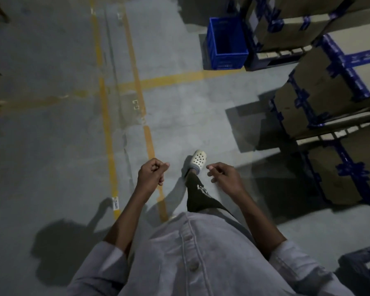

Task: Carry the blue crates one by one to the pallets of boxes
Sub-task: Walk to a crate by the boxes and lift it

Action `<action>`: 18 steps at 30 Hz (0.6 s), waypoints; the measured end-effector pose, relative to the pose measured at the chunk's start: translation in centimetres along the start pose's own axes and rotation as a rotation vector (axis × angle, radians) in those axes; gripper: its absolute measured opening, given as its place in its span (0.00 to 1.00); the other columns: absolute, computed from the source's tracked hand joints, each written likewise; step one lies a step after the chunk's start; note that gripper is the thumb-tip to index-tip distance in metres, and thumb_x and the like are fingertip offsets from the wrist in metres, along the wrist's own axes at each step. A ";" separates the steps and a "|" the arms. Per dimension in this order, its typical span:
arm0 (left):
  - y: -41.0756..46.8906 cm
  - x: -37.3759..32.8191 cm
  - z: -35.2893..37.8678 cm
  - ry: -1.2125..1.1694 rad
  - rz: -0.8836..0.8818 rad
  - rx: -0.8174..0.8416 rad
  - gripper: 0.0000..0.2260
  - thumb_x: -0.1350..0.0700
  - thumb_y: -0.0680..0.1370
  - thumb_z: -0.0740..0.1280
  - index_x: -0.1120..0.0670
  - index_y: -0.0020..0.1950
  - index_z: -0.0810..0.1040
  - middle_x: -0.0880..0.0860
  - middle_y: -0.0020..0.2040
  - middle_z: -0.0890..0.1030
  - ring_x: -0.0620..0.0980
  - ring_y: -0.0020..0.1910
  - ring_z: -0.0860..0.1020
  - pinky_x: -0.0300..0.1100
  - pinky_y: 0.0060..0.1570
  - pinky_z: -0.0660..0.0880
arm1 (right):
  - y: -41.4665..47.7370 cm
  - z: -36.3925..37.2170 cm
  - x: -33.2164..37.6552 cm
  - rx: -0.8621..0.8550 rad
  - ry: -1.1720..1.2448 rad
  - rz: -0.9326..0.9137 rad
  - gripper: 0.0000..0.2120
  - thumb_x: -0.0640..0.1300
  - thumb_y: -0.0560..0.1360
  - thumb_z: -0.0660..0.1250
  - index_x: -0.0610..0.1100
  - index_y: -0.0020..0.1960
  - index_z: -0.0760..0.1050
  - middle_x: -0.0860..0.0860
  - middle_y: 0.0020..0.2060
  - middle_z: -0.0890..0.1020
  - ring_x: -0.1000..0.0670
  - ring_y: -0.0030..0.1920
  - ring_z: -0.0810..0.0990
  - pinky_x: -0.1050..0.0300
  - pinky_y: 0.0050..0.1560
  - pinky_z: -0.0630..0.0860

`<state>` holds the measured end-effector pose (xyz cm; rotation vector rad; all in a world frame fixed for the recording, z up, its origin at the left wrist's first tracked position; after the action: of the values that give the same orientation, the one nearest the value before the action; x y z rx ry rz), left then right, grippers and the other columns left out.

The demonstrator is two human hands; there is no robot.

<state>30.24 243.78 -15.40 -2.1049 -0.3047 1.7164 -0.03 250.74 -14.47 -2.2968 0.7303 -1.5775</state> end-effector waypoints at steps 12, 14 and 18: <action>28.9 -13.0 4.6 -0.059 -0.094 -0.105 0.15 0.58 0.84 0.77 0.57 0.41 0.77 0.57 0.31 0.76 0.55 0.30 0.75 0.48 0.37 0.76 | 32.5 -9.4 18.2 0.037 -0.047 -0.098 0.06 0.56 0.85 0.70 0.58 0.56 0.86 0.55 0.45 0.90 0.50 0.41 0.89 0.54 0.47 0.79; 32.8 -16.1 5.9 -0.070 -0.080 -0.102 0.15 0.58 0.85 0.77 0.62 0.43 0.76 0.58 0.31 0.76 0.55 0.30 0.74 0.48 0.37 0.76 | 36.4 -10.8 21.6 0.024 -0.040 -0.119 0.06 0.54 0.85 0.70 0.58 0.55 0.86 0.55 0.45 0.90 0.50 0.41 0.89 0.55 0.46 0.78; 41.3 -20.4 7.6 -0.083 -0.079 -0.051 0.15 0.55 0.85 0.78 0.61 0.45 0.78 0.58 0.32 0.77 0.55 0.30 0.75 0.48 0.36 0.76 | 43.4 -11.4 25.8 0.032 -0.028 -0.117 0.06 0.51 0.86 0.71 0.54 0.57 0.87 0.54 0.44 0.90 0.49 0.41 0.90 0.57 0.44 0.78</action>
<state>14.87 199.77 -16.81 -2.0318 -0.4544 1.7705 -14.33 201.14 -10.49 -2.3727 0.5699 -1.5904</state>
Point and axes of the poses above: each hand's wrist, its own y-axis towards the middle knuckle, its own z-axis out of the palm, x = y × z, the point moved 6 cm from there along y, towards the middle knuckle
